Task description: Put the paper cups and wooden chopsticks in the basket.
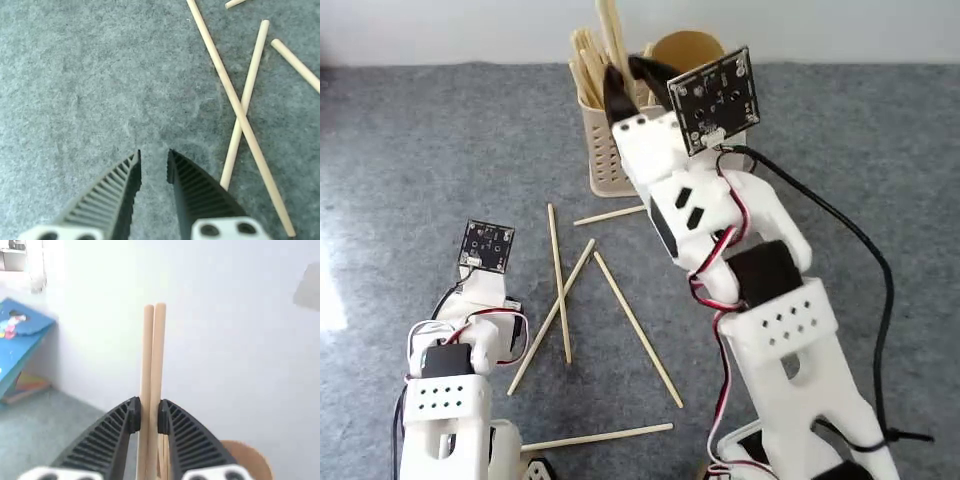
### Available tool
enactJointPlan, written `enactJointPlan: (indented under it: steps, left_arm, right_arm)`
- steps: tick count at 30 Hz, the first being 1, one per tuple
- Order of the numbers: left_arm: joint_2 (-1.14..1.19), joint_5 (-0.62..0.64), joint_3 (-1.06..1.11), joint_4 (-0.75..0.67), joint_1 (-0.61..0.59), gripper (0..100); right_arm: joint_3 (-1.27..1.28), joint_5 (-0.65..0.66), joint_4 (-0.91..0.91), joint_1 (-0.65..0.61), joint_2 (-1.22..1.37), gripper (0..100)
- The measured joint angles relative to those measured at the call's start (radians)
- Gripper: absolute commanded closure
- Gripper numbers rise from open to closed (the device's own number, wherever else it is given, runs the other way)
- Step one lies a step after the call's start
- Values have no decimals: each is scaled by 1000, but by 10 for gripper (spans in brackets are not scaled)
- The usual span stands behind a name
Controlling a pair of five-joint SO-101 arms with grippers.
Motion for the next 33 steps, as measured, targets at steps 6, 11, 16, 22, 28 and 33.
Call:
enactJointPlan:
  steps: [6,11,16,22,28,33]
  left_arm:
    - [0,0,0,0,0,910]
    - [0,0,0,0,0,910]
    - [0,0,0,0,0,910]
    - [0,0,0,0,0,910]
    - [0,0,0,0,0,910]
    - [0,0,0,0,0,910]
  right_arm:
    - [38,0,-433,0,137,990]
    - [38,0,-680,3,269,990]
    - [38,37,-862,38,384,990]
    - [38,146,-1019,51,532,987]
    - [38,158,-1043,52,597,867]
    - [71,163,-996,48,597,792]
